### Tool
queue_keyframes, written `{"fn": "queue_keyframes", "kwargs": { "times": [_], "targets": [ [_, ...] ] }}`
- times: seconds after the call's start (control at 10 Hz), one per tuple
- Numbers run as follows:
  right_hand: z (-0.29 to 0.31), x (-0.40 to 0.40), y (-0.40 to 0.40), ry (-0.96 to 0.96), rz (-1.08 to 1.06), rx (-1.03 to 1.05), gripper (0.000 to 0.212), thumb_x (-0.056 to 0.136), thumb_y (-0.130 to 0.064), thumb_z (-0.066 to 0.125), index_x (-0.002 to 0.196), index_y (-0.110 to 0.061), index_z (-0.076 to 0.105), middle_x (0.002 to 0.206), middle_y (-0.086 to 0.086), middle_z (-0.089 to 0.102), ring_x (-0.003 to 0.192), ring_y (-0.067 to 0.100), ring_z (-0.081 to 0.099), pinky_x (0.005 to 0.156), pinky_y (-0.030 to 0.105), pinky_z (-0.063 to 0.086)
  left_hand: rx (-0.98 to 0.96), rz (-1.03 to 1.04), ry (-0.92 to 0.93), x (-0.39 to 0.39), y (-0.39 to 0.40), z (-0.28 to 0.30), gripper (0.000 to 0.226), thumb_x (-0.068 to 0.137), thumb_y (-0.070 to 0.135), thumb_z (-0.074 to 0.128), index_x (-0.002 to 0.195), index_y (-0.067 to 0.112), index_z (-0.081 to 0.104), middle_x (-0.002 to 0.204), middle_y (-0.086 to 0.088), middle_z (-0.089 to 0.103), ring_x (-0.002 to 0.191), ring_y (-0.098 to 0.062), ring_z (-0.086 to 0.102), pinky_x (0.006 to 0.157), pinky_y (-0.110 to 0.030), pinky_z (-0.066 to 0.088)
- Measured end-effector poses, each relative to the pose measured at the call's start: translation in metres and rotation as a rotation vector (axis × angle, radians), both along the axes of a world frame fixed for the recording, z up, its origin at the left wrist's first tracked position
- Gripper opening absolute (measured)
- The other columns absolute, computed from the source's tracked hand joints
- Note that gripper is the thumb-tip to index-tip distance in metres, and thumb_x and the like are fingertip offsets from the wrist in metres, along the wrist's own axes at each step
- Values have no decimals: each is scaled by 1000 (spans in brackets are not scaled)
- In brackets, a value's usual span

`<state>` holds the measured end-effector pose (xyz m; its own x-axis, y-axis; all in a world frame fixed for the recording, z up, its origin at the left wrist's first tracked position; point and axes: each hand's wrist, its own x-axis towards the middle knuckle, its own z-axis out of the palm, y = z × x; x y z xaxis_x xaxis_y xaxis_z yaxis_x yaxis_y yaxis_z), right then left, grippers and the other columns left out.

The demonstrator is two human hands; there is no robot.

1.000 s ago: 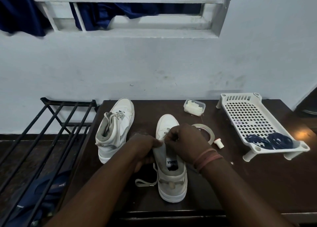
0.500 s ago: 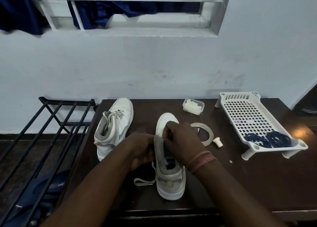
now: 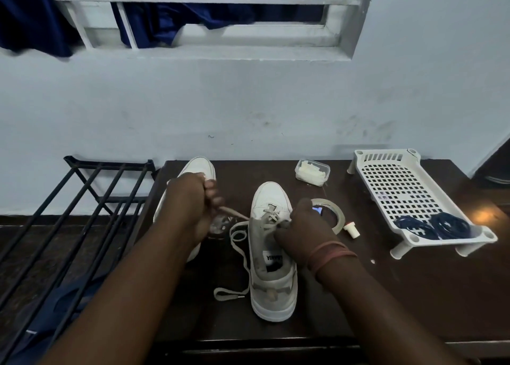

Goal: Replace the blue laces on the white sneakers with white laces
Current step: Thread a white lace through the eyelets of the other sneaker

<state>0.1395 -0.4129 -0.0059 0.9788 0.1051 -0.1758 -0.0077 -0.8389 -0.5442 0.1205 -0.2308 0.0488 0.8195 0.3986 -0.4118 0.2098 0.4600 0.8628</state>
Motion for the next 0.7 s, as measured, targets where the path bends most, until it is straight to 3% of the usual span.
{"fn": "queue_keyframes", "kwargs": {
  "times": [0.1, 0.2, 0.3, 0.4, 0.5, 0.6, 0.7],
  "targets": [
    [-7, 3, 3, -16, 4, 12, 26, 81, -14, 55, 94, -9, 32, 84, 10, 58, 77, 29, 60, 48, 26, 29, 560, -400, 298, -13, 9, -5, 32, 99, 23, 51, 68, 15, 52, 59, -1, 43, 38, -12, 35, 45, -19, 27],
    [-8, 3, 5, -35, -4, -7, 26, 83, -14, 55, 94, -9, 33, 82, 9, 57, 76, 28, 60, 48, 26, 28, 801, -898, 480, -25, 3, -11, 25, 88, 33, 69, 69, 18, 67, 51, 1, 49, 38, -12, 34, 43, -17, 26],
    [-5, 3, 3, -11, -7, -37, 26, 85, -16, 56, 98, -8, 35, 89, 10, 59, 87, 30, 63, 55, 26, 34, 611, -752, 170, -16, 3, -14, 24, 91, 23, 62, 68, 21, 69, 61, -2, 49, 53, -16, 38, 51, -25, 28],
    [-5, 3, 3, 23, -13, -1, 26, 84, -13, 56, 96, -8, 34, 89, 10, 58, 79, 26, 57, 55, 26, 35, 211, -292, -292, 1, 9, -8, 40, 106, 32, 44, 70, 23, 59, 78, -4, 62, 72, -18, 52, 64, -32, 39],
    [-1, 3, 5, 40, -24, -1, 26, 86, -12, 55, 103, -6, 37, 93, 10, 54, 80, 24, 51, 62, 27, 40, -146, -206, -204, -1, 4, -9, 40, 106, 45, 40, 76, 19, 49, 65, -2, 54, 58, -14, 56, 58, -27, 50],
    [2, 3, 5, 73, -44, -57, 34, 91, -17, 55, 119, -6, 38, 97, 10, 46, 80, 23, 45, 55, 20, 29, 527, -598, 276, -13, 0, -20, 54, 97, 63, 47, 78, 14, 57, 61, -2, 51, 40, -12, 37, 43, -18, 29],
    [-2, 3, 5, 37, -34, -42, 23, 90, -11, 51, 103, -8, 32, 81, 3, 44, 66, 18, 45, 49, 23, 30, 681, -849, 432, -19, -1, -18, 59, 96, 66, 47, 84, 13, 69, 60, -1, 52, 39, -12, 36, 40, -17, 25]
  ]
}}
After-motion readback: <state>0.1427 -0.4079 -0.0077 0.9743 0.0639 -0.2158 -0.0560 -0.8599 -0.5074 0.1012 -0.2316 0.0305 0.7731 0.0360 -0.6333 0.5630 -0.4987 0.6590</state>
